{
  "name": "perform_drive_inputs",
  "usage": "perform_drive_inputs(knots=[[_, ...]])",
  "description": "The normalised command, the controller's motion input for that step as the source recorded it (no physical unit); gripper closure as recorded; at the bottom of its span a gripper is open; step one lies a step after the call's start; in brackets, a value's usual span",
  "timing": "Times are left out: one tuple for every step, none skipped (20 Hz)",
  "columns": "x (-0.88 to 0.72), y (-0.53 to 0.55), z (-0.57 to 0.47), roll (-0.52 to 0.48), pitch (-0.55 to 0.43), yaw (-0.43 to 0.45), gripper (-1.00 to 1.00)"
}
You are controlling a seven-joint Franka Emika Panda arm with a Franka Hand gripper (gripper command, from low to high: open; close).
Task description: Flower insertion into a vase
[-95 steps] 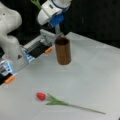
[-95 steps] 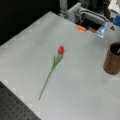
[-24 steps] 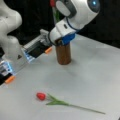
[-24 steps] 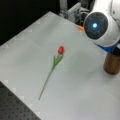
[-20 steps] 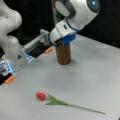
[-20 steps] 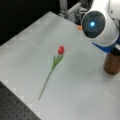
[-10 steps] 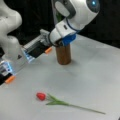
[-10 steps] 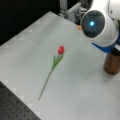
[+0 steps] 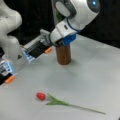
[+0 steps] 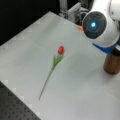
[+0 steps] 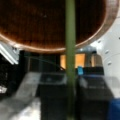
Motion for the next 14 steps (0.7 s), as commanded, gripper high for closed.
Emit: perform_drive_inputs(knots=[[0.16,0.06,-0.09,-0.053,-0.013,0.097,-1.0],[0.15,0.05,-0.08,-0.049,-0.008,0.093,-1.0],[0.13,0.04,-0.07,-0.048,-0.002,0.091,-1.0],[0.13,0.04,-0.06,-0.049,0.004,0.09,-1.0],[0.12,0.03,-0.06,-0.049,0.01,0.089,-1.0],[0.12,0.03,-0.06,-0.05,0.015,0.088,-1.0],[0.11,0.02,-0.05,-0.05,0.019,0.088,-1.0],[0.11,0.02,-0.05,-0.051,0.023,0.087,-1.0],[0.12,0.01,-0.06,-0.053,0.009,0.081,-1.0],[0.12,0.01,-0.06,-0.053,0.006,0.079,-1.0],[0.13,0.0,-0.06,-0.053,0.006,0.079,-1.0],[0.13,0.0,-0.06,-0.053,0.007,0.08,-1.0],[0.13,0.0,-0.06,-0.054,0.008,0.08,-1.0],[0.12,0.0,-0.06,-0.054,0.01,0.08,-1.0]])
